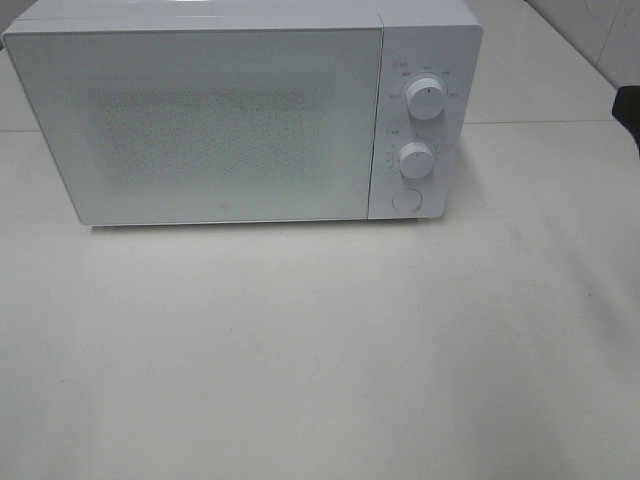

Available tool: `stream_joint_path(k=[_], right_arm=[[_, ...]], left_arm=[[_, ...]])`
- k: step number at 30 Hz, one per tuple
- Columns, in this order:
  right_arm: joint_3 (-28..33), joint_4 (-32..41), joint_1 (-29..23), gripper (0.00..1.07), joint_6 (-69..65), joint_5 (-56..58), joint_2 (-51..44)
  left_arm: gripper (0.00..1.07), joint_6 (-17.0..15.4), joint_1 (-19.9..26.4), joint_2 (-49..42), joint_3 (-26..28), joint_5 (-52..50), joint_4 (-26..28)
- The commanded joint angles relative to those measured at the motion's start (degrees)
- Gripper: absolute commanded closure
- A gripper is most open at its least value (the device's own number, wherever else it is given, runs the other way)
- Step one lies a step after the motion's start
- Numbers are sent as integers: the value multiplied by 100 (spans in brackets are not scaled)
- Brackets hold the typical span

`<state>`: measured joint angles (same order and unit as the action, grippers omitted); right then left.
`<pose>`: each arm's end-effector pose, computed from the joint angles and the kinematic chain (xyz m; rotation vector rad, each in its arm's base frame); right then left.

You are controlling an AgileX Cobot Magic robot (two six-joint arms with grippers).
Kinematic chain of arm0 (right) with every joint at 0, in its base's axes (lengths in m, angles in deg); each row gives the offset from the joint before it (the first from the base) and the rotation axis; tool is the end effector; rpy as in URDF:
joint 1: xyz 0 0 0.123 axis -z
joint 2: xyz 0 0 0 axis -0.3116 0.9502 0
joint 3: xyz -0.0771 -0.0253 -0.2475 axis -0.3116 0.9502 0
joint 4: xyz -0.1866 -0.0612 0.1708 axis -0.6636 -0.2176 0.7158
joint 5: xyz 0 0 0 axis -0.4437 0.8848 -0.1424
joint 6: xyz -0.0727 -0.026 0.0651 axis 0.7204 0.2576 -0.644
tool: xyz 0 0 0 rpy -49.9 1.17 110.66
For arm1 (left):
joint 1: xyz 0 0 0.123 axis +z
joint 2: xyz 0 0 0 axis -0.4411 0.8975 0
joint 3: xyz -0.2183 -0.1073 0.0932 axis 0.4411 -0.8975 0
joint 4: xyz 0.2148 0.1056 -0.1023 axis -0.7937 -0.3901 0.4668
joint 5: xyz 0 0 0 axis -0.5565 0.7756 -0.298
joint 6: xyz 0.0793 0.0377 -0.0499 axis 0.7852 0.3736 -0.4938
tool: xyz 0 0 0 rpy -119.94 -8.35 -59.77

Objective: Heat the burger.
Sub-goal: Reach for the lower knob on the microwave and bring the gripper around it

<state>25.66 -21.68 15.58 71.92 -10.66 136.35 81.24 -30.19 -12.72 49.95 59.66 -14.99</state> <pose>0.2258 0.0150 0.2360 -0.0849 1.7708 0.0675 0.0324 -0.0096 0.2809 0.1064 2.0334 -0.1239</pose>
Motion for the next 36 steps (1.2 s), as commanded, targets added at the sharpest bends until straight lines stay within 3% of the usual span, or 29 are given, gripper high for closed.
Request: stream_joint_path(k=[1,16,22,27,31,36], right_arm=[[0,0,0,25,-23,-619,561],[0,0,0,29,23,-1914,2320],[0,52,0,30,109,-2126,2624],[0,699,-172,31,710,-2263,2733],[0,2051,-716,31,2103,-2550,2756],[0,2934,-1329,31,2670,-2956,2756]], left_arm=[[9,23,23,-126,0,-23,23],[9,23,23,-126,0,-23,23],[9,23,23,-126,0,-23,23],[9,23,23,-126,0,-23,23],[9,23,23,-126,0,-23,23],[9,23,23,-126,0,-23,23]])
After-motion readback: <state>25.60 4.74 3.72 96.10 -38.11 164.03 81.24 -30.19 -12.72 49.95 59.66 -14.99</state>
